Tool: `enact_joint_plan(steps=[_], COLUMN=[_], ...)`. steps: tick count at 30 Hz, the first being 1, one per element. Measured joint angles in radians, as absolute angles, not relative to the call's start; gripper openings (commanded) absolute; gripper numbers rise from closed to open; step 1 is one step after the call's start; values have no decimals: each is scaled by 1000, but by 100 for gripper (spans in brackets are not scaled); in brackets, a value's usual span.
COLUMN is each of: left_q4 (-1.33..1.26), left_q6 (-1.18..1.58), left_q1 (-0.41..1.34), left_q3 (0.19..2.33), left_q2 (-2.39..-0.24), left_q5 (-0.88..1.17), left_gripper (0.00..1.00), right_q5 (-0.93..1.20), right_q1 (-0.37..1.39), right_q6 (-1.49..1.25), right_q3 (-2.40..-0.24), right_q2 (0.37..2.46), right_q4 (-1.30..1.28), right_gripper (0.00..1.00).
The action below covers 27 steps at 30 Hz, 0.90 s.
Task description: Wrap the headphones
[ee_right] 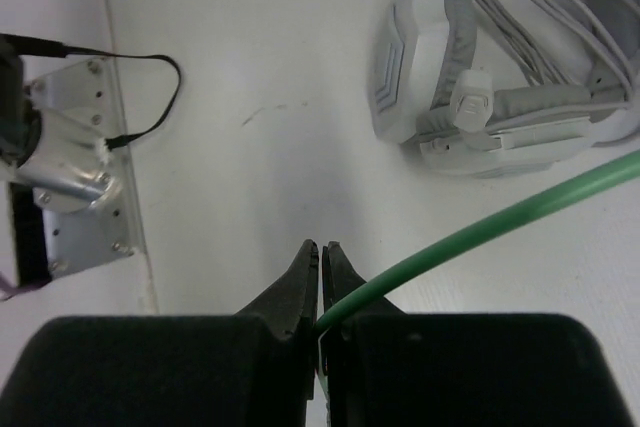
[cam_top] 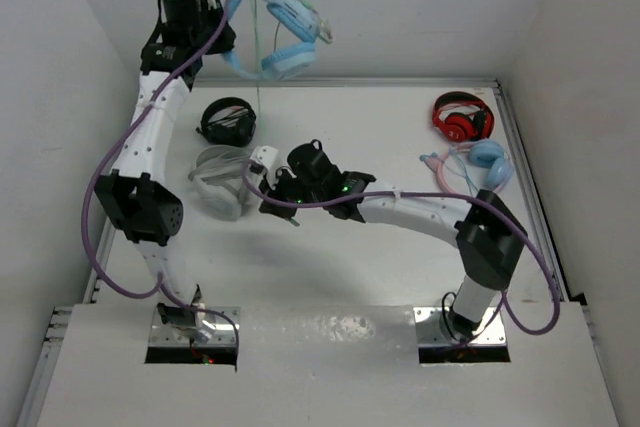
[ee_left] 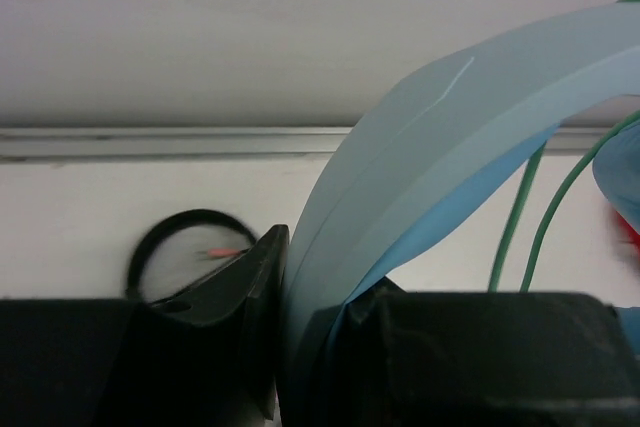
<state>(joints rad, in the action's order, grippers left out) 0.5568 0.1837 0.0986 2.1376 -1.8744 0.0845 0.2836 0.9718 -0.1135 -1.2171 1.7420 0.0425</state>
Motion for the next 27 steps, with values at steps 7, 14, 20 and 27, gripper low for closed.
enact_joint_plan(steps=[7,14,20,27], left_q4=[418,293,289,297], left_q6=[-194,-549,-641,-646], left_q1=[167,298,352,364], left_q3=[1798,1325,1205,1224], left_q2=[-1858,-1733,-1606,-1557], left_q5=[-150,-191,-124,-40], left_gripper=[0,0,0,0], right_q5=[181,-192,-343,-373], right_q1=[971,966,881,755], right_q6=[9,136,162,184], right_q3=[-1353,-1449,-1402,-1317], right_q2=[1607,1600,1604,1591], right_q4=[-264,-476,-438,-308], right_gripper=[0,0,0,0])
